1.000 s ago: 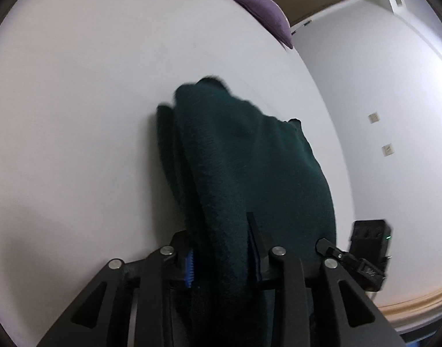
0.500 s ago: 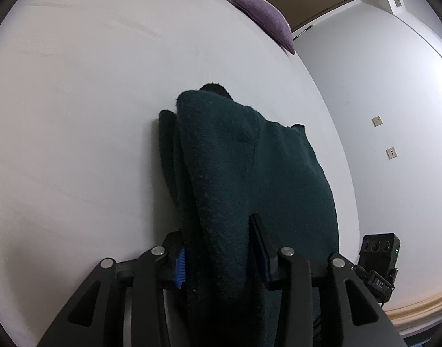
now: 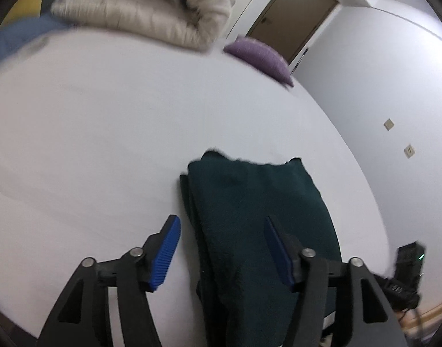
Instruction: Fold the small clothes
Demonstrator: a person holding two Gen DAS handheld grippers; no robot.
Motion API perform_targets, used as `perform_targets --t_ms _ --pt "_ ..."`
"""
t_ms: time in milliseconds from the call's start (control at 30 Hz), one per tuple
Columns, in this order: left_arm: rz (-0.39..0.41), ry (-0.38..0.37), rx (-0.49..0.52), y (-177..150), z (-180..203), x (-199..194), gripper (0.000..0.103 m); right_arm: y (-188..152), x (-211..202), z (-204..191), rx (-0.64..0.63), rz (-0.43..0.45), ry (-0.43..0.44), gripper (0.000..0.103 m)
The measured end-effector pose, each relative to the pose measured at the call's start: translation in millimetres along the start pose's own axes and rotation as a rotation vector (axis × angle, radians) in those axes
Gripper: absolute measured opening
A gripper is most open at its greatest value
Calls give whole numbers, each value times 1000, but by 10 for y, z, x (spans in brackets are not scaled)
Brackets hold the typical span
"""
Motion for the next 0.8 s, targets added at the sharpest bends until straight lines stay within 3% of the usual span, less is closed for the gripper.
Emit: perform_targets --t_ms 167,267,333,400,567,633,733,800 --pt "135 101 139 19 284 -373 86 137 -358 -244 -151 106 -116 50" --pt "272 181 217 77 474 -692 103 215 -545 -502 -260 176 -181 50" --pt "385 252 257 146 579 -941 103 262 -684 -685 -320 230 -212 52" --pt "484 309 290 206 683 -1190 103 303 -808 -817 -355 279 -237 58" --pt "683 429 348 316 912 -1695 103 428 -1364 -1119 -404 505 -285 103" --pt "769 483 371 346 1017 -1911 103 471 -1578 -1219 -426 599 -321 103" --pt "774 443 378 349 1105 -2017 103 508 -1809 -1362 -473 684 -384 103" --pt "708 466 361 326 1069 -1995 103 518 -1903 -1446 -493 704 -401 103"
Point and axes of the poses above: each gripper's, at about its wrist camera, not at the fingertips, and x roughly the way its jaws point, z to its right, y to its top, the point moved 10 cm from there along x, roughly the way its jaws point, and after that the axes turned 2 degrees about y, right-handed, at the moved point
